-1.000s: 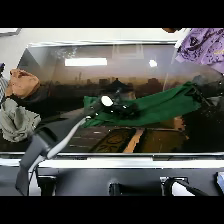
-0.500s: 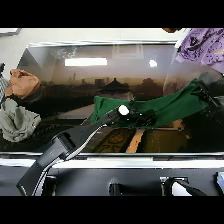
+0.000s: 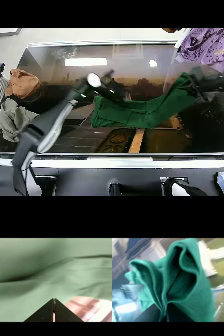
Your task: Fold the clothes and pants, and hang the long-sleeved shirts on hangers.
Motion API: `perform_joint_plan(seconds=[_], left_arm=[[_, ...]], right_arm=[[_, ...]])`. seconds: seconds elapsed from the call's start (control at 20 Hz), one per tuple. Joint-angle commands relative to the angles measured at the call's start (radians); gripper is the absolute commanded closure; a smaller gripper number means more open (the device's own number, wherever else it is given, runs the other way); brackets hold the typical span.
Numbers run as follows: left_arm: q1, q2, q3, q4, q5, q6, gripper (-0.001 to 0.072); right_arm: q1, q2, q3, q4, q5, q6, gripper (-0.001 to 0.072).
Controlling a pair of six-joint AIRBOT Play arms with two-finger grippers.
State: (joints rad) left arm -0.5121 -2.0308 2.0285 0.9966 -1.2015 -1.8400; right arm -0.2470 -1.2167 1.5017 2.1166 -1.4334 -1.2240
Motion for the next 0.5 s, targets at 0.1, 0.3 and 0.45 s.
perform_joint_plan(seconds=[0.1, 0.3, 0.45], left_arm=[[0.265, 0.221, 0.001, 0.320, -0.227, 0.060, 0.0687], [0.398, 0.309, 0.001, 0.321, -0.244, 0.116, 0.0686], [0.447, 0.323, 0.001, 0.321, -0.285, 0.116, 0.0686]], right_arm=[[0.335, -0.025, 0.000, -0.101, 0.189, 0.221, 0.0687], [0.563, -0.091, 0.000, -0.141, 0.349, 0.370, 0.0687], [0.672, -0.157, 0.000, -0.142, 0.457, 0.440, 0.0687]])
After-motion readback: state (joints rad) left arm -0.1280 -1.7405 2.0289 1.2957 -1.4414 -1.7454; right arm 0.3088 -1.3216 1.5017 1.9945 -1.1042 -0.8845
